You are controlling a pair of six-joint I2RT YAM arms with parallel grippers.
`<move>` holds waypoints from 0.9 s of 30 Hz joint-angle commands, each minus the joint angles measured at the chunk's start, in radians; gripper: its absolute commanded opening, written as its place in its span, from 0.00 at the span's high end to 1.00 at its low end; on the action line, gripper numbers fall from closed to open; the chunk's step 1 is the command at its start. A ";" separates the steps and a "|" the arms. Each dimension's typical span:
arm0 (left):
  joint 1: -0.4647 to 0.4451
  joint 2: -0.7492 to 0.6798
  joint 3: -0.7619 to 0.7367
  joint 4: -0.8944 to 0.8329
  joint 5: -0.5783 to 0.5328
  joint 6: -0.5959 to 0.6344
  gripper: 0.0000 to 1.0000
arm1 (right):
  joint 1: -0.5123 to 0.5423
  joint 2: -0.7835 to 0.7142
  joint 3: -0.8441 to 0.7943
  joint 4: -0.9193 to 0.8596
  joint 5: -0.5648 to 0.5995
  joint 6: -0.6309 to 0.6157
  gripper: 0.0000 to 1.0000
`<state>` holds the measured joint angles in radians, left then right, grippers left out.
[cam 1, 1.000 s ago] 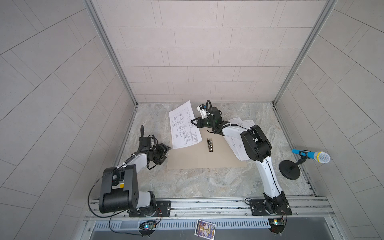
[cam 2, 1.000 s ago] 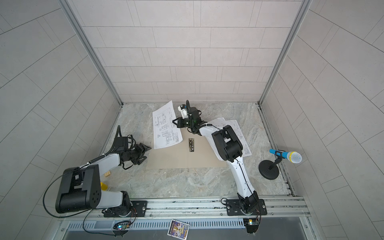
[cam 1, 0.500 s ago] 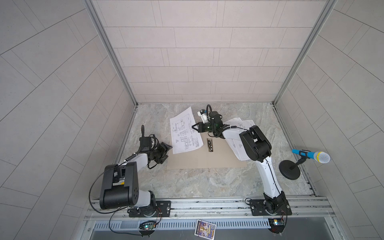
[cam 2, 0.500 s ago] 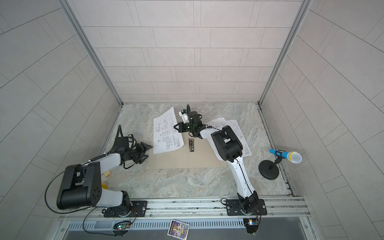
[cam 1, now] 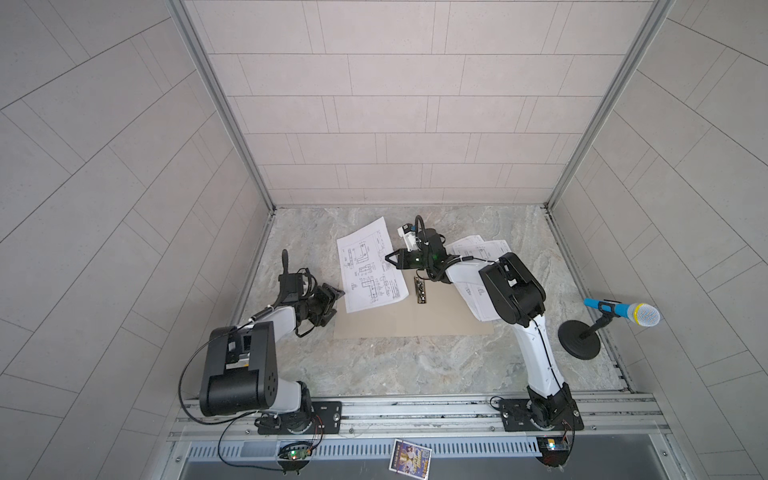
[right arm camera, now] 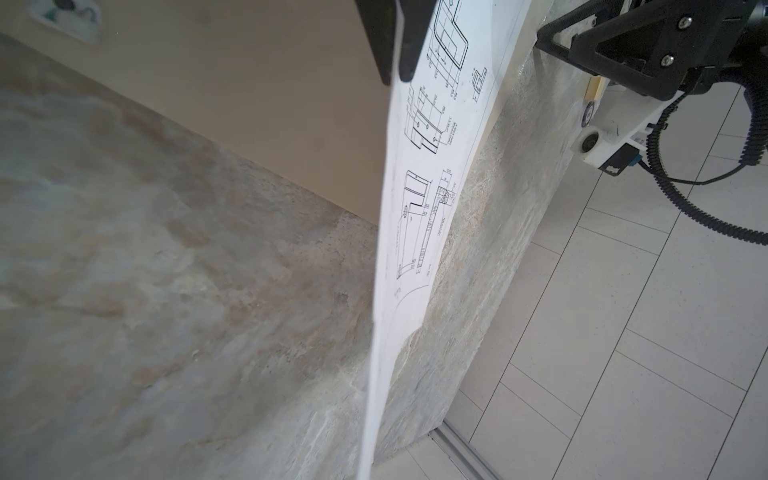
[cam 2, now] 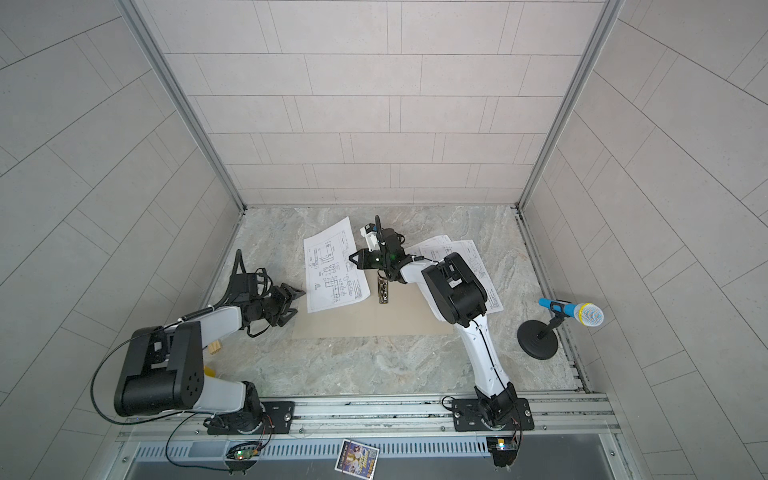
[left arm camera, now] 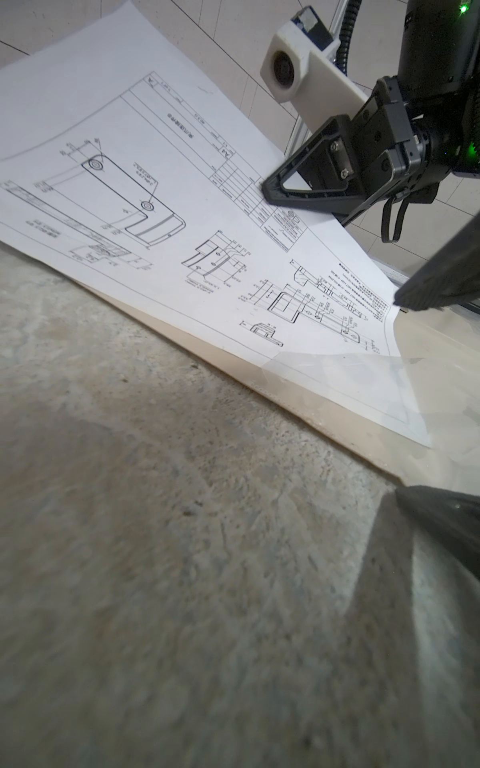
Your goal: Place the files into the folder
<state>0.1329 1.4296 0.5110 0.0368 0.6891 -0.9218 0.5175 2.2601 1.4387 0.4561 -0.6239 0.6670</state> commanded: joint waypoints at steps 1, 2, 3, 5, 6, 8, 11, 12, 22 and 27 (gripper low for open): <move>0.004 -0.004 -0.014 0.009 0.008 -0.002 0.26 | 0.017 -0.066 -0.022 0.025 0.056 0.026 1.00; 0.004 -0.004 -0.015 0.008 0.007 -0.004 0.26 | 0.020 -0.066 -0.023 0.024 0.057 0.027 1.00; 0.004 -0.003 -0.015 0.010 0.007 -0.005 0.26 | 0.023 -0.069 -0.026 0.020 0.059 0.026 1.00; 0.005 -0.003 -0.015 0.012 0.008 -0.005 0.26 | 0.024 -0.075 -0.038 0.019 0.073 0.034 1.00; 0.005 -0.002 -0.017 0.013 0.009 -0.006 0.26 | 0.026 -0.080 -0.049 0.028 0.080 0.045 1.00; 0.004 0.000 -0.018 0.018 0.011 -0.009 0.26 | 0.029 -0.091 -0.075 0.054 0.086 0.062 1.00; 0.005 0.000 -0.019 0.023 0.012 -0.012 0.26 | 0.030 -0.103 -0.094 0.058 0.084 0.066 1.00; 0.005 0.000 -0.019 0.023 0.012 -0.012 0.26 | 0.030 -0.106 -0.099 0.061 0.082 0.066 1.00; 0.005 0.003 -0.026 0.038 0.019 -0.017 0.26 | 0.038 -0.102 -0.130 0.110 0.016 0.041 1.00; 0.004 0.009 -0.027 0.043 0.018 -0.018 0.26 | 0.037 -0.099 -0.133 0.109 -0.009 0.020 1.00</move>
<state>0.1333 1.4300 0.4984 0.0704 0.6968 -0.9390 0.5461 2.1975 1.3132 0.5362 -0.6025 0.7074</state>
